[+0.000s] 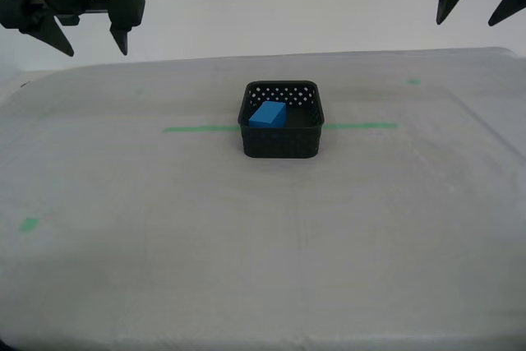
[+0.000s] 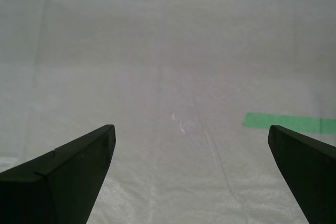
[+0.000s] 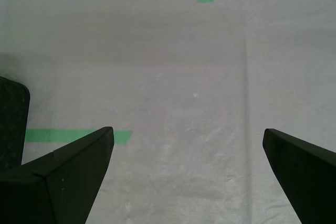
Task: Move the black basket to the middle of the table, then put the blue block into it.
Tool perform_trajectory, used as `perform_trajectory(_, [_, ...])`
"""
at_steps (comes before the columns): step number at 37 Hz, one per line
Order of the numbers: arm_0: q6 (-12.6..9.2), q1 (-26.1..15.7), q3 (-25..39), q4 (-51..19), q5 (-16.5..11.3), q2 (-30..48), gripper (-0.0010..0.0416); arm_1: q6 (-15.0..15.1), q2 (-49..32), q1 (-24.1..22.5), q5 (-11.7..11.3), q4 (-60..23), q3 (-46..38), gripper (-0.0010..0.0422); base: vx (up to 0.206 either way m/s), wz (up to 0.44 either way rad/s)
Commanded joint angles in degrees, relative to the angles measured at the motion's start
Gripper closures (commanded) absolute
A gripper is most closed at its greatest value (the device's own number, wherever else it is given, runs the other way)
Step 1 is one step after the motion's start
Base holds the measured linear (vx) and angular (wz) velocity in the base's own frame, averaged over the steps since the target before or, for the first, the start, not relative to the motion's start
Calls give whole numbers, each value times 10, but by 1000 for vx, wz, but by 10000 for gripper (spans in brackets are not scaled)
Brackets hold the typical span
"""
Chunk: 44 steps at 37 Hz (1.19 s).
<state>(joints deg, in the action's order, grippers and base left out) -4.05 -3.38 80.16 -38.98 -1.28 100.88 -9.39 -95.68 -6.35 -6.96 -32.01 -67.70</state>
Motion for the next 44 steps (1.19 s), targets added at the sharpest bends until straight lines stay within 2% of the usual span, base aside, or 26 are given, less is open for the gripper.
perform_trajectory(1, [0,0,0,0,0,0,7,1,1,0,-1,0,0,12,0,0])
perform_trajectory(44, [0,0,0,0,0,0,7,1,1,0,-1,0,0,12,0,0])
